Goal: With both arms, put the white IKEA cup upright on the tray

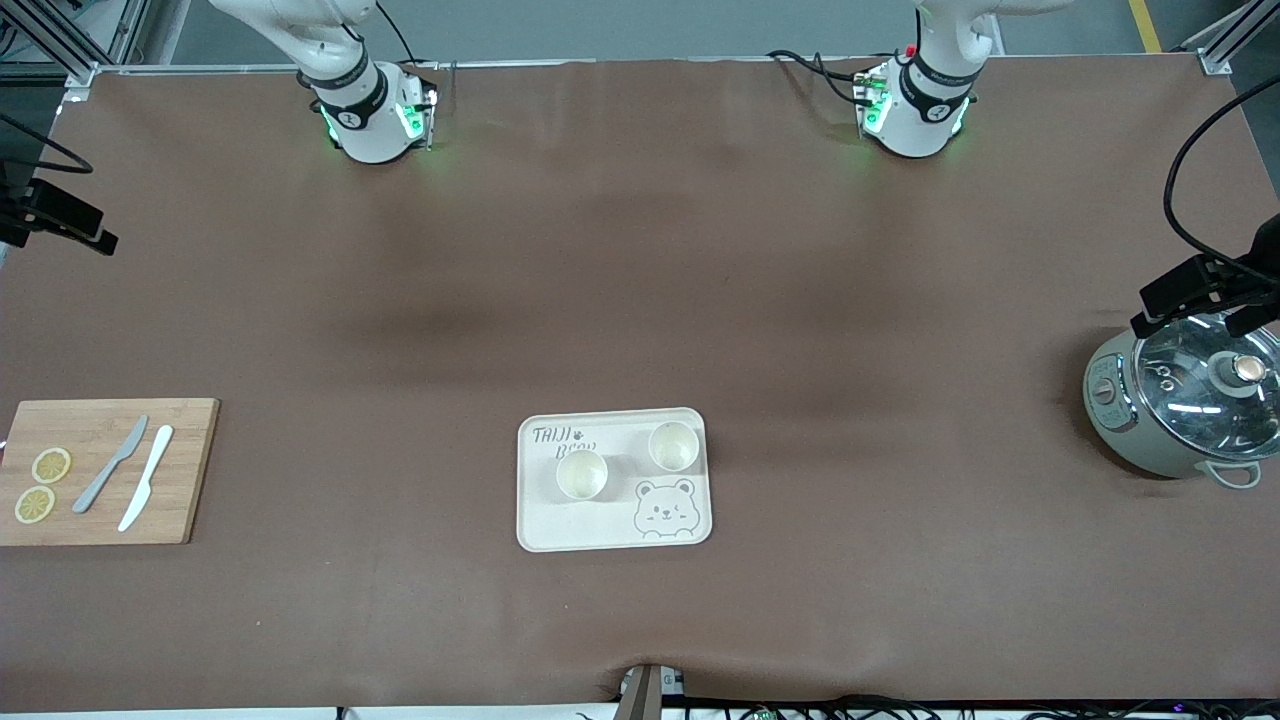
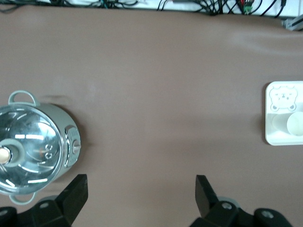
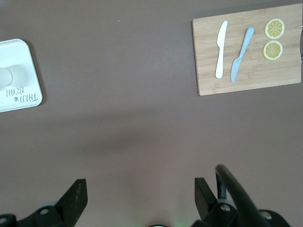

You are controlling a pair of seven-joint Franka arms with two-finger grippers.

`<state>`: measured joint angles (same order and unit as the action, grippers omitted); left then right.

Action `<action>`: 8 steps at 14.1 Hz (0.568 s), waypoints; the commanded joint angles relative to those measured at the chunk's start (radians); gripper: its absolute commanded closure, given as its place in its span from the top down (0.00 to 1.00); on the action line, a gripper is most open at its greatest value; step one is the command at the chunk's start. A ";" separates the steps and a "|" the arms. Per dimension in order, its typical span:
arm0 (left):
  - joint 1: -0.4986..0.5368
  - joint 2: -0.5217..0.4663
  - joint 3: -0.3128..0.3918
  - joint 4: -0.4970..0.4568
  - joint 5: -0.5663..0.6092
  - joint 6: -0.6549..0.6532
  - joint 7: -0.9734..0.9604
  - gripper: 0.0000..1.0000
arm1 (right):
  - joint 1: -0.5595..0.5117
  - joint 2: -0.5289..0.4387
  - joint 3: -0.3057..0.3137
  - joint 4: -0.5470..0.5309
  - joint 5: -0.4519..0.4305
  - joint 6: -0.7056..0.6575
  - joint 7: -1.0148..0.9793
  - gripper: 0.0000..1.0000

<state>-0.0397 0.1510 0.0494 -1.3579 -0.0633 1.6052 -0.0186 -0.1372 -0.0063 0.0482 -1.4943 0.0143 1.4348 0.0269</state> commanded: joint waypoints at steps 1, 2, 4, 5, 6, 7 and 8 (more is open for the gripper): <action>-0.008 0.018 0.007 0.039 0.033 -0.065 -0.001 1.00 | -0.015 -0.009 0.013 -0.015 0.001 0.006 -0.010 1.00; -0.008 0.016 0.007 0.039 0.042 -0.080 -0.001 1.00 | -0.013 -0.009 0.013 -0.015 0.001 0.006 -0.009 1.00; -0.012 0.015 0.004 0.040 0.063 -0.082 -0.001 1.00 | -0.012 -0.009 0.013 -0.015 -0.001 0.006 -0.009 1.00; -0.014 0.015 0.004 0.040 0.066 -0.082 -0.001 1.00 | -0.012 -0.009 0.013 -0.015 0.001 0.006 -0.009 1.00; -0.015 0.015 0.003 0.040 0.071 -0.082 -0.001 1.00 | -0.012 -0.009 0.013 -0.015 0.001 0.004 -0.009 1.00; -0.016 0.015 0.001 0.040 0.072 -0.082 -0.001 1.00 | -0.012 -0.009 0.013 -0.015 0.001 0.006 -0.010 1.00; -0.017 0.015 0.000 0.040 0.071 -0.082 -0.001 1.00 | -0.012 -0.007 0.013 -0.015 0.001 0.006 -0.009 1.00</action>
<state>-0.0477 0.1512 0.0507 -1.3515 -0.0221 1.5475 -0.0186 -0.1372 -0.0063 0.0511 -1.5011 0.0143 1.4349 0.0269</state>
